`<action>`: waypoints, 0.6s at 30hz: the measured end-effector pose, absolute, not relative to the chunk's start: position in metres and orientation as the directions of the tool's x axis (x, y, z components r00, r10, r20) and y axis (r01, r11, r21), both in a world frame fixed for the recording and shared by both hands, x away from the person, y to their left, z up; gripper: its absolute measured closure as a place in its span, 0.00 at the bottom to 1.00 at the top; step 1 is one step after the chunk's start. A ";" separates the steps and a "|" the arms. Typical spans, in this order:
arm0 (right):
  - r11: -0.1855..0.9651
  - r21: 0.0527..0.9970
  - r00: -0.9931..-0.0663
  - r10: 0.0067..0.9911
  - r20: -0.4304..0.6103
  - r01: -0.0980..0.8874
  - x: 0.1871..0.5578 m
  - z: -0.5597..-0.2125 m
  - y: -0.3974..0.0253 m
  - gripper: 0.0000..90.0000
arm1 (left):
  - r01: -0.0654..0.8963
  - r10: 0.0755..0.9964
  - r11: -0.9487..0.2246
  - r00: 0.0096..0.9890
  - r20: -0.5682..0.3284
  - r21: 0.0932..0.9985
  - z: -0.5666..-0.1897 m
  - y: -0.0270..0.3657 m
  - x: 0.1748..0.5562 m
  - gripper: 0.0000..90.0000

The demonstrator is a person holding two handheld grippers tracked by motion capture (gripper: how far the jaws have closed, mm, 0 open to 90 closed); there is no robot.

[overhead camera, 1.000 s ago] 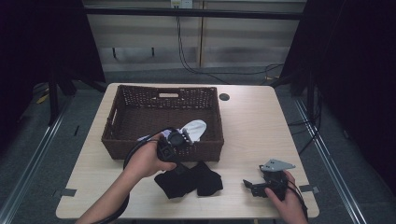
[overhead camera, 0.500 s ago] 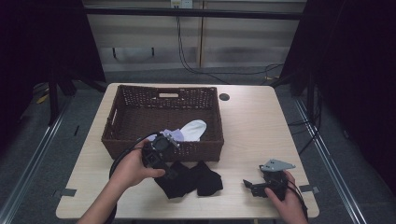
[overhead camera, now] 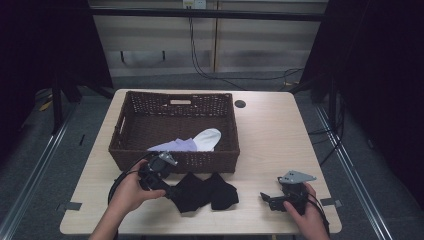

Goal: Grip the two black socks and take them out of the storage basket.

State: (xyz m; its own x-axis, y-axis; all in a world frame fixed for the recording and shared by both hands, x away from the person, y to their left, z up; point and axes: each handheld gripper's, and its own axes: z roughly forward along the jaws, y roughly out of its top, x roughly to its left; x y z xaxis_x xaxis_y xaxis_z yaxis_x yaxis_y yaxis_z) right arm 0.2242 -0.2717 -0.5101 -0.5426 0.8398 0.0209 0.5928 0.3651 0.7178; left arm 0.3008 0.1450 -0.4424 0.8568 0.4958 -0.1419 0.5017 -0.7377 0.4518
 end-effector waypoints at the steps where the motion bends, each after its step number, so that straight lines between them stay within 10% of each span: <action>1: 0.365 0.718 -0.542 0.840 0.021 0.593 0.224 -0.510 -0.272 0.12 | 0.503 0.498 -0.737 0.856 -0.140 0.451 -0.446 0.148 0.300 0.26; 18: 0.364 0.718 -0.541 0.841 0.022 0.594 0.224 -0.510 -0.272 0.12 | 0.499 0.552 -0.666 0.830 -0.084 0.555 -0.488 0.180 0.292 0.19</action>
